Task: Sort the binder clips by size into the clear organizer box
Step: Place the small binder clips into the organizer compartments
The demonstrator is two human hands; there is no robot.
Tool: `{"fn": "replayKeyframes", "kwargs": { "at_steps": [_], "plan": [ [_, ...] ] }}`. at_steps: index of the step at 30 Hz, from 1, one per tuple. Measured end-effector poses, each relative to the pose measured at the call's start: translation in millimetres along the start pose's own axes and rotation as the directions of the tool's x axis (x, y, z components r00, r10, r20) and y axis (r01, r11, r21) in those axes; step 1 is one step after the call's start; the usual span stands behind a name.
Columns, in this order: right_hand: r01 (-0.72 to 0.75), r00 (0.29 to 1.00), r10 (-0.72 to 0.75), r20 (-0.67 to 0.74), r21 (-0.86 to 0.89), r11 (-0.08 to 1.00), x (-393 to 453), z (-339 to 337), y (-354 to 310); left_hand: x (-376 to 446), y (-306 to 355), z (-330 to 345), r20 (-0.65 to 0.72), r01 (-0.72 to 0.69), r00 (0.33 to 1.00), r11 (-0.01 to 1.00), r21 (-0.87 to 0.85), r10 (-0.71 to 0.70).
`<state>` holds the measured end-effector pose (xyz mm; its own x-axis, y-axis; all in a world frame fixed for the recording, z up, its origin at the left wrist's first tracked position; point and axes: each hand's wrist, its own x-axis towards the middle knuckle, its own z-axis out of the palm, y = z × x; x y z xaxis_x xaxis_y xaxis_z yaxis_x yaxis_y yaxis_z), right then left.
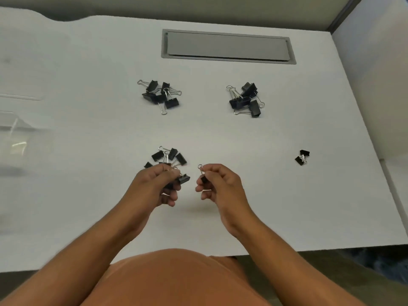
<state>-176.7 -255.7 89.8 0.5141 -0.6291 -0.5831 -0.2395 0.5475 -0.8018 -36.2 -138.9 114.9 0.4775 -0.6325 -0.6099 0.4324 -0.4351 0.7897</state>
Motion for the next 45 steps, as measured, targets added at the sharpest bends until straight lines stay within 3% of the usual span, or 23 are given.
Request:
{"fn": "replayKeyframes", "kwargs": {
  "at_steps": [3,7,11,15,18,20,22,24,26,28,30,32,34,36,39,41,43,45],
  "plan": [
    [0.0,0.987,0.002,0.163,-0.01,1.0,-4.9,63.5,-0.6,-16.1,-1.6,-56.1,-0.079,-0.055,0.996,0.998,-0.025,0.053],
    [0.02,0.962,0.003,0.272,-0.08,0.997,-15.4,156.5,7.7,-43.4,-6.3,-143.3,-0.203,-0.111,0.975,0.99,-0.093,0.09],
    [0.139,0.934,-0.023,0.358,-0.3,0.944,-30.2,254.3,23.8,-74.5,-21.6,-233.1,-0.365,-0.172,0.926,0.969,-0.18,0.096],
    [0.445,0.842,-0.173,0.511,-0.478,0.757,-34.8,339.6,38.8,-102.8,-44.7,-305.7,-0.481,-0.205,0.874,0.952,-0.229,0.072],
    [0.685,0.707,-0.303,0.639,-0.512,0.518,-28.0,388.4,47.1,-117.3,-58.9,-343.7,-0.534,-0.203,0.845,0.944,-0.259,0.036],
    [0.776,0.628,-0.322,0.709,-0.537,0.332,-17.1,409.5,53.5,-122.4,-64.3,-361.2,-0.55,-0.209,0.834,0.941,-0.267,0.029],
    [0.78,0.625,-0.312,0.715,-0.575,0.245,-9.6,420.1,60.0,-124.4,-66.6,-372.8,-0.554,-0.226,0.832,0.937,-0.268,0.042],
    [0.748,0.662,-0.353,0.661,-0.606,0.27,-10.0,422.2,61.4,-123.8,-66.7,-379.9,-0.546,-0.244,0.835,0.93,-0.274,0.058],
    [0.706,0.708,-0.361,0.607,-0.604,0.369,-18.1,420.1,54.8,-120.3,-66.5,-384.2,-0.532,-0.256,0.843,0.928,-0.271,0.078],
    [0.612,0.763,-0.216,0.609,-0.574,0.545,-29.4,419.7,46.4,-114.5,-65.7,-385.7,-0.505,-0.256,0.857,0.936,-0.241,0.104],
    [0.484,0.767,-0.022,0.641,-0.556,0.676,-38.9,422.1,43.1,-108.4,-63.0,-384.9,-0.465,-0.25,0.873,0.954,-0.168,0.147],
    [0.42,0.79,-0.004,0.613,-0.537,0.731,-43.0,425.2,44.9,-101.7,-60.2,-383.9,-0.437,-0.239,0.879,0.969,-0.062,0.189],
    [0.423,0.835,-0.086,0.544,-0.533,0.733,-39.1,426.8,46.8,-93.4,-58.5,-386.9,-0.442,-0.214,0.874,0.977,0.019,0.2],
    [0.487,0.839,-0.177,0.514,-0.567,0.664,-29.8,427.7,49.0,-86.4,-56.8,-392.6,-0.453,-0.191,0.872,0.981,0.033,0.185],
    [0.622,0.779,-0.274,0.564,-0.647,0.441,-20.9,432.6,51.5,-80.8,-54.2,-399.6,-0.464,-0.183,0.872,0.983,-0.018,0.154],
    [0.672,0.741,-0.34,0.58,-0.644,0.366,-20.5,435.9,52.0,-80.2,-52.3,-402.3,-0.453,-0.171,0.874,0.984,0.056,0.178],
    [0.679,0.734,-0.363,0.574,-0.615,0.4,-23.5,437.3,49.3,-79.6,-49.1,-404.8,-0.454,-0.164,0.862,0.972,0.17,0.225],
    [0.629,0.762,-0.255,0.596,-0.586,0.511,-28.1,437.9,45.6,-81.0,-45.0,-405.7,-0.438,-0.189,0.855,0.954,0.234,0.277]
  ]
}}
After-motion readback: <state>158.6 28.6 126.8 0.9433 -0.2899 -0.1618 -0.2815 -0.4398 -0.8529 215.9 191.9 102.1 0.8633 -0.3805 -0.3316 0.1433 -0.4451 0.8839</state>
